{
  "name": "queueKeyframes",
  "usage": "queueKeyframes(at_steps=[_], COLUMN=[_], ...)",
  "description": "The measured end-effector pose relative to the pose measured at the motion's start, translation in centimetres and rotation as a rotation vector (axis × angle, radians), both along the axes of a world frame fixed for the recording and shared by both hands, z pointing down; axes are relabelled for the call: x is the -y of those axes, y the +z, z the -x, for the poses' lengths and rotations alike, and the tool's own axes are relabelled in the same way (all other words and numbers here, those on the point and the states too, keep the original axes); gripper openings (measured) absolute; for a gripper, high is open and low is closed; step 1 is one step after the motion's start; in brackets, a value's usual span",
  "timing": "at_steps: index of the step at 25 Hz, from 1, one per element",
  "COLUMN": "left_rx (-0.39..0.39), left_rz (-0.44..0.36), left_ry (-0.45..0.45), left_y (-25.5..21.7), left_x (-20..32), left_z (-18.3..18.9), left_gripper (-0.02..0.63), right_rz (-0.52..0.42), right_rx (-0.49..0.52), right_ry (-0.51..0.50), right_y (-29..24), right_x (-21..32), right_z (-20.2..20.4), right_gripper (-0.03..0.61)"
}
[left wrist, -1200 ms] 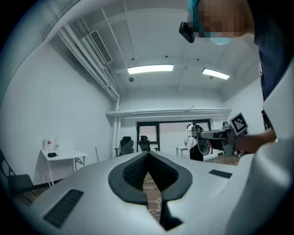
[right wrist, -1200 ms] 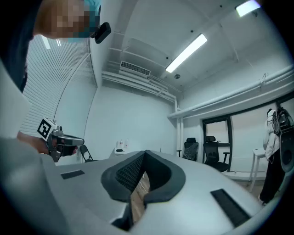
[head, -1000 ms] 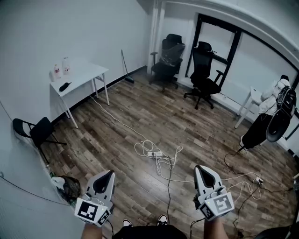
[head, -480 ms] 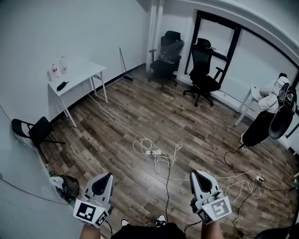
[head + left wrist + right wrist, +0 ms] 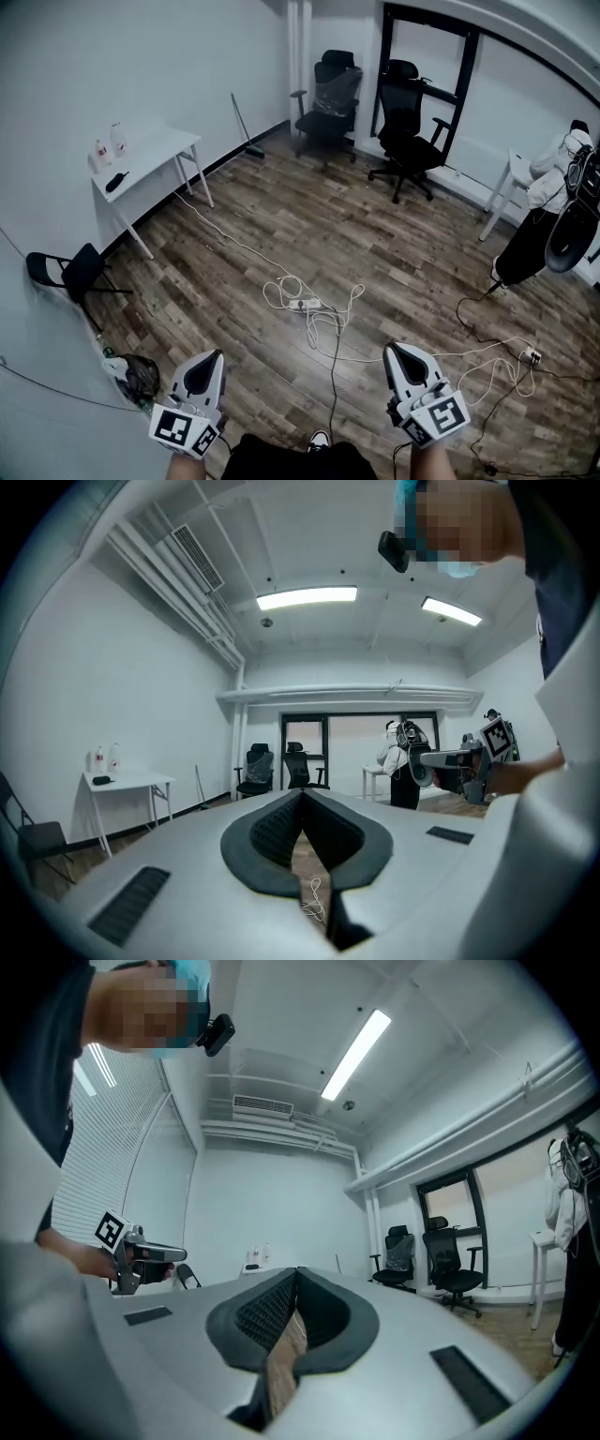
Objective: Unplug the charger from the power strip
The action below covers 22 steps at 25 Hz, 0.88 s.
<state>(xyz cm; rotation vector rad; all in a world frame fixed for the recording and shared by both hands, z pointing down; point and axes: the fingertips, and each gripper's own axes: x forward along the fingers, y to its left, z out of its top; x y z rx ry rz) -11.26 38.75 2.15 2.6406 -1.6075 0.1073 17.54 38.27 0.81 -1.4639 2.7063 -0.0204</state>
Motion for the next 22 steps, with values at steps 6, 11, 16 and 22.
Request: queueKeyframes(at_steps=[6, 11, 16, 22], left_rx=[0.003, 0.009, 0.0, -0.017], left_rz=[0.012, 0.008, 0.009, 0.028], left_ry=[-0.001, 0.054, 0.068, 0.099], left_y=[0.3, 0.9, 1.5, 2.5], left_x=[2.4, 5.4, 10.3, 18.0], left_z=[-2.4, -4.2, -3.8, -1.2], left_gripper=[0.018, 0.018, 0.018, 0.018], right_rz=[0.024, 0.033, 0.037, 0.056], right_rx=[-0.001, -0.015, -0.032, -0.065], right_ry=[-0.01, -0.011, -0.015, -0.013], right_y=[1.5, 2.4, 2.7, 3.1], right_x=[2.3, 5.0, 8.8, 15.6], right_z=[-2.4, -3.2, -2.3, 1.0], right_gripper=[0.02, 0.02, 0.021, 0.021])
